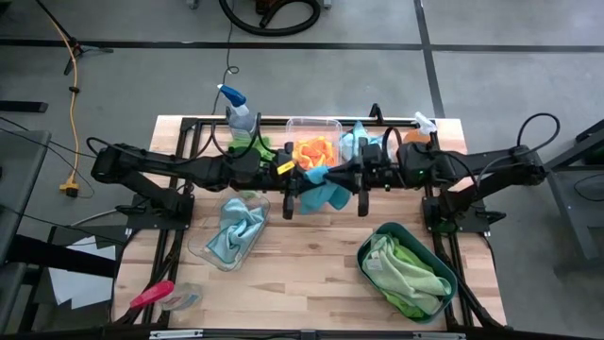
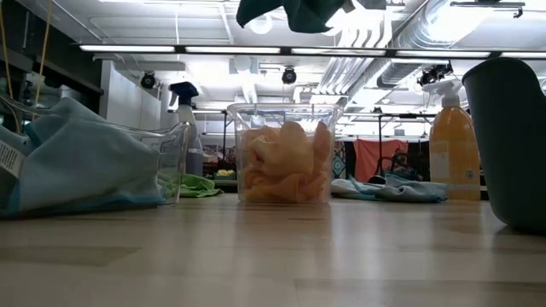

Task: Sort microfiber towel by color & place in baskets
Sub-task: Put the blue microfiber towel into the bottom transparent bin

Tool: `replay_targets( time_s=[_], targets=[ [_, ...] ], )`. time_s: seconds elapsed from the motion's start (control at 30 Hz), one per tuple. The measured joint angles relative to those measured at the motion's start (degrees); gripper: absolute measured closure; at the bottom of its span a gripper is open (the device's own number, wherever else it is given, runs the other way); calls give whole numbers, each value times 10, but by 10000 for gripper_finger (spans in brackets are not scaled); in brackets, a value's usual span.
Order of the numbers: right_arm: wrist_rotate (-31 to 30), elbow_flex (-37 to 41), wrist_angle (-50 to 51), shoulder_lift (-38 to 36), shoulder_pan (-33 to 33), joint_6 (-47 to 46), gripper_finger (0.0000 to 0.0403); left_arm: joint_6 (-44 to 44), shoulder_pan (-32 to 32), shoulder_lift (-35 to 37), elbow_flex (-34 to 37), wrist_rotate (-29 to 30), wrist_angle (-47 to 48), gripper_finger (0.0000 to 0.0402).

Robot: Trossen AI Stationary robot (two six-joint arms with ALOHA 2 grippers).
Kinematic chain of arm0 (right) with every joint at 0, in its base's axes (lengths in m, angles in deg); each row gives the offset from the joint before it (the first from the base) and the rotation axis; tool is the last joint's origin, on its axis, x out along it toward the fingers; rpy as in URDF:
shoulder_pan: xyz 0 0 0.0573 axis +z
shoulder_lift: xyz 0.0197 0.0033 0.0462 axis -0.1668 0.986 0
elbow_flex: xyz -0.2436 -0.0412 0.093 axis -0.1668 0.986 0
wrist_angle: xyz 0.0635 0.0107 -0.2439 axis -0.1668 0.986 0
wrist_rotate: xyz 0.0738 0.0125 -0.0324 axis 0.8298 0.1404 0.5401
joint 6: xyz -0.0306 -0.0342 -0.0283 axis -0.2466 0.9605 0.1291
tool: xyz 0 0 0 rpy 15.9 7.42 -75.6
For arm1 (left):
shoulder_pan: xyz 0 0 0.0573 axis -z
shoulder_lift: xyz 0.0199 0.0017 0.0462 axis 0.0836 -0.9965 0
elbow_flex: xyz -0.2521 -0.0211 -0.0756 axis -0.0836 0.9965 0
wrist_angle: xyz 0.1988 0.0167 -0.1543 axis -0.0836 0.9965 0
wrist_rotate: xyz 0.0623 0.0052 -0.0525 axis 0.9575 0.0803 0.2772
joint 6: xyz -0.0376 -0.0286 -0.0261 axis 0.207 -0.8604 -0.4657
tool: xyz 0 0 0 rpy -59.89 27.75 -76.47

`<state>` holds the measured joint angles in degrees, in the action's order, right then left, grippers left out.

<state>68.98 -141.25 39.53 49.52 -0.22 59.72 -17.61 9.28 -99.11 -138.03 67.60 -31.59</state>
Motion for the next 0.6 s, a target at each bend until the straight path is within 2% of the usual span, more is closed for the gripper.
replay_targets(
  time_s=[0.2, 0.33, 0.47, 0.6],
  targets=[
    [-55, -76, 101, -1, 11, -3, 258, 0, -6, 0, 0, 1, 25, 401],
    [-64, -131, 198, -1, 13, 4, 189, 1, -15, 15, 0, 2, 76, 401],
    [-68, -172, 297, -1, 13, -6, 151, 15, -19, 64, 0, 16, 177, 401],
    [-102, -182, 370, -1, 13, -29, 143, 19, -16, 139, 0, 60, 288, 401]
  ],
)
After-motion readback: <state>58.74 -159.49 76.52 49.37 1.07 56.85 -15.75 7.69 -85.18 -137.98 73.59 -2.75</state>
